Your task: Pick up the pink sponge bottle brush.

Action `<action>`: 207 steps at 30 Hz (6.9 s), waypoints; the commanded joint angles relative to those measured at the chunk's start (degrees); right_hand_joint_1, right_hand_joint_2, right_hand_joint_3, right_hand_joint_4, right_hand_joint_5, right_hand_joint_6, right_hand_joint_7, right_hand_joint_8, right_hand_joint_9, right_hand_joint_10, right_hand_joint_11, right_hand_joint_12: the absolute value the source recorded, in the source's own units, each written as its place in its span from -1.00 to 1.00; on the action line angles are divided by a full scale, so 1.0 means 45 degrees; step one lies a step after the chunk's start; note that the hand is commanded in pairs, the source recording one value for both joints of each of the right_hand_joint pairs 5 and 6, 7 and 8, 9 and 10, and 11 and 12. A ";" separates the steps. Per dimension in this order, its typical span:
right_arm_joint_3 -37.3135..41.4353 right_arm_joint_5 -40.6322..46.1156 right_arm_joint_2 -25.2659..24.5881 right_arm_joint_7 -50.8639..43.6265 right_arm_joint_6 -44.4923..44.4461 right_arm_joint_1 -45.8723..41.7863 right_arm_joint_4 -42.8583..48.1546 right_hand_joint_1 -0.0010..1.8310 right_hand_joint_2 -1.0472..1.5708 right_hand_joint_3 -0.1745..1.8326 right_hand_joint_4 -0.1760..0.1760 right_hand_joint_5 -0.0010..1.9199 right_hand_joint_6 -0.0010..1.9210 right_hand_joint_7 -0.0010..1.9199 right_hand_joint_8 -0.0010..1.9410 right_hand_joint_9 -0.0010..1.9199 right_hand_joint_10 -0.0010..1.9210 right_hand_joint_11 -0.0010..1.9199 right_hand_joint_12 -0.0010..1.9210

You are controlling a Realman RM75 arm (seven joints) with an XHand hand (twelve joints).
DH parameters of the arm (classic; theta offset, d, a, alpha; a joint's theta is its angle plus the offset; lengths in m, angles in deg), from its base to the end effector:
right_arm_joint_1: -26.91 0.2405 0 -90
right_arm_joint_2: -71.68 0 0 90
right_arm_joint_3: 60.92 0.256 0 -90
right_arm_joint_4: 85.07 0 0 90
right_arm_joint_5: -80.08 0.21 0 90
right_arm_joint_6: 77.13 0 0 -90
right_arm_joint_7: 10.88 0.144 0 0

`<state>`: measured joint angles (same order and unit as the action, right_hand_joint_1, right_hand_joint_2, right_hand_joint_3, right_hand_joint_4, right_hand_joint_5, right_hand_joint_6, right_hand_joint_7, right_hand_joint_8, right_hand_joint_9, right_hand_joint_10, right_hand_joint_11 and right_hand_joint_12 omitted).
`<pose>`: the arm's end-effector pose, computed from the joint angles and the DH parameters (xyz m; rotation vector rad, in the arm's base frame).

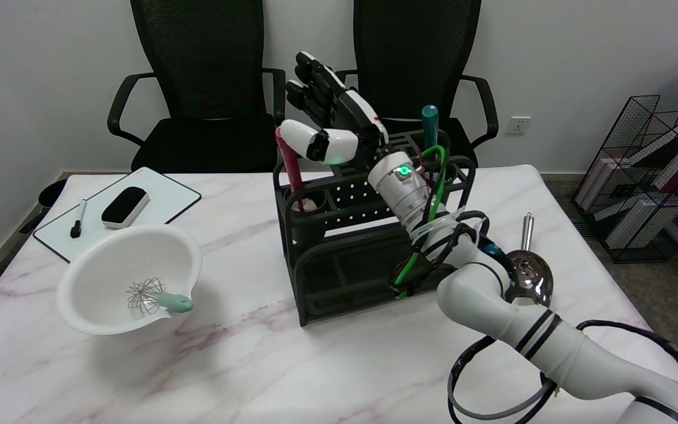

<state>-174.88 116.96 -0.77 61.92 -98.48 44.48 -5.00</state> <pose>-0.1819 -0.4028 0.2165 1.6499 -1.1929 1.3633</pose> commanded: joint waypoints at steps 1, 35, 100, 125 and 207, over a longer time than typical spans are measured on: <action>0.0982 0.0129 0.0128 -0.1238 0.0439 -0.1986 0.3124 0.17 -0.06 0.40 0.00 -1.00 -1.00 -0.96 -0.96 -0.81 -0.81 -0.79 -0.79; -0.1205 0.2450 -0.1830 -0.5836 -0.1019 -0.1078 0.0399 0.20 0.02 0.44 0.00 -1.00 -1.00 -0.89 -0.89 -0.81 -0.81 -0.88 -0.88; -0.1532 0.3041 -0.1937 -0.5748 -0.2016 -0.0278 -0.0794 0.18 0.15 0.38 0.00 0.37 0.37 0.16 0.15 0.03 0.03 -0.18 -0.18; -0.1532 0.3013 -0.1887 -0.5730 -0.1892 -0.0411 -0.0642 0.13 0.45 0.08 0.00 0.47 0.47 0.82 0.80 0.77 0.77 0.77 0.77; -0.0796 0.7849 0.0276 -0.5694 0.2601 0.2473 0.0231 0.05 1.00 -0.33 0.00 1.00 1.00 1.00 0.98 1.00 1.00 1.00 1.00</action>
<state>-181.13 148.21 -4.62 36.31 -92.68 53.66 -7.51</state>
